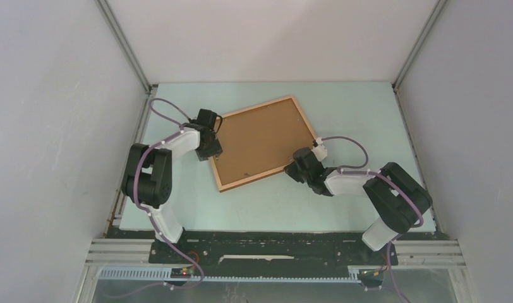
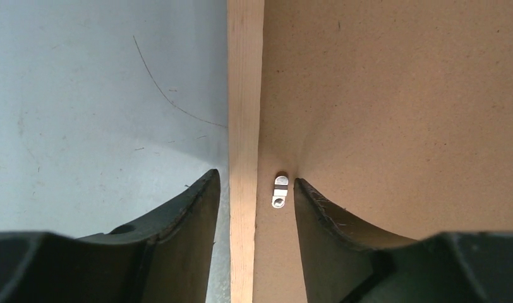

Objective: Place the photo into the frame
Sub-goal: Install the photo frame at the center of the board.

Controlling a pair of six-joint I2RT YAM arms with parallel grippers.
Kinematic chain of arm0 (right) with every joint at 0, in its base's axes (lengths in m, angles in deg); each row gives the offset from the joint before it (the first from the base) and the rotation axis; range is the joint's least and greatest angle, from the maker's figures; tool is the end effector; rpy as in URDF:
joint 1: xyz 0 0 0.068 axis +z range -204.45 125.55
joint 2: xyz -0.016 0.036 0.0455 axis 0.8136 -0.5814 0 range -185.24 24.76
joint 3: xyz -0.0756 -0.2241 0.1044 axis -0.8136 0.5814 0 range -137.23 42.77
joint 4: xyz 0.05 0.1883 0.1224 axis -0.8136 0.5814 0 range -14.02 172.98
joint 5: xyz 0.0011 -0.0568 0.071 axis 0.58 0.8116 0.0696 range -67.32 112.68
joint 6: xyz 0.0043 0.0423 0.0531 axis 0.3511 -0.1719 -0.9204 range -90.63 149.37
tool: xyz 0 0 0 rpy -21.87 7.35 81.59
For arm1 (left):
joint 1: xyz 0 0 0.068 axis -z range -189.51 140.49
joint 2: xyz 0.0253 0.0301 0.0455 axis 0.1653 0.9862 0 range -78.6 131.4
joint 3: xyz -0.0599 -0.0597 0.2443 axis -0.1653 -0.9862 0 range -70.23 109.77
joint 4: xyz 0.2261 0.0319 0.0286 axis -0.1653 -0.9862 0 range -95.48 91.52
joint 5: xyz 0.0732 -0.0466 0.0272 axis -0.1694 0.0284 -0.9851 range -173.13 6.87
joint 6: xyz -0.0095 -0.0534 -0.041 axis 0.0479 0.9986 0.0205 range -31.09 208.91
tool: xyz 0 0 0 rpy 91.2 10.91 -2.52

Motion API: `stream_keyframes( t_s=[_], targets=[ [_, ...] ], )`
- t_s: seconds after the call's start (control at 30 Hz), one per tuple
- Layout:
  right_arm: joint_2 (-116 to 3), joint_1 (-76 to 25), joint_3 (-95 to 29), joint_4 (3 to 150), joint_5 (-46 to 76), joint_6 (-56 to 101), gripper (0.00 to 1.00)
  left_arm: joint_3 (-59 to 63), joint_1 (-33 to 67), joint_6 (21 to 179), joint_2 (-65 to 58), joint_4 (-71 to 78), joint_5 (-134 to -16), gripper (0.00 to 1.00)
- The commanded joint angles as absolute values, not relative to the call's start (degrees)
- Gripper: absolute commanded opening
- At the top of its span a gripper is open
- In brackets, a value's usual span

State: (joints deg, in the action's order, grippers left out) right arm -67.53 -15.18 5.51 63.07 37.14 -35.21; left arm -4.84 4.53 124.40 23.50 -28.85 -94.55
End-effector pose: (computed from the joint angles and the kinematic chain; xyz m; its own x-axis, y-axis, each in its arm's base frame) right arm 0.2365 0.1758 0.1387 -0.6470 0.6006 -0.4697 0.2672 0.7556 0.5981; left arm 0.3200 -0.0689 0.1615 -0.8222 -0.3809 -0.4230 -0.3859 0.9192 -0.0777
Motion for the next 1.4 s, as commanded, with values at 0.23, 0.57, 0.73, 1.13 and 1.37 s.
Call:
stream_keyframes(
  t_s=[0.23,0.57,0.73,1.13,1.37],
  targets=[
    [-69.9,-15.5,5.2,66.7,38.1,-33.3,0.06,-7.3,4.8,126.4,22.0,-25.0,-93.8,0.36],
    [-70.1,-15.7,5.3,66.2,37.1,-33.0,0.06,-7.6,5.0,125.0,22.0,-26.4,-95.0,0.5],
    [-70.2,-15.9,5.3,66.1,36.8,-33.0,0.05,-8.3,5.1,124.6,21.7,-27.1,-95.8,0.4],
    [-70.2,-16.0,5.3,66.2,36.5,-33.2,0.05,-8.6,5.1,123.5,20.7,-28.2,-98.9,0.11],
    [-70.1,-16.2,5.3,66.3,36.0,-33.3,0.05,-8.3,5.1,125.2,21.4,-31.0,-95.8,0.0]
  ],
)
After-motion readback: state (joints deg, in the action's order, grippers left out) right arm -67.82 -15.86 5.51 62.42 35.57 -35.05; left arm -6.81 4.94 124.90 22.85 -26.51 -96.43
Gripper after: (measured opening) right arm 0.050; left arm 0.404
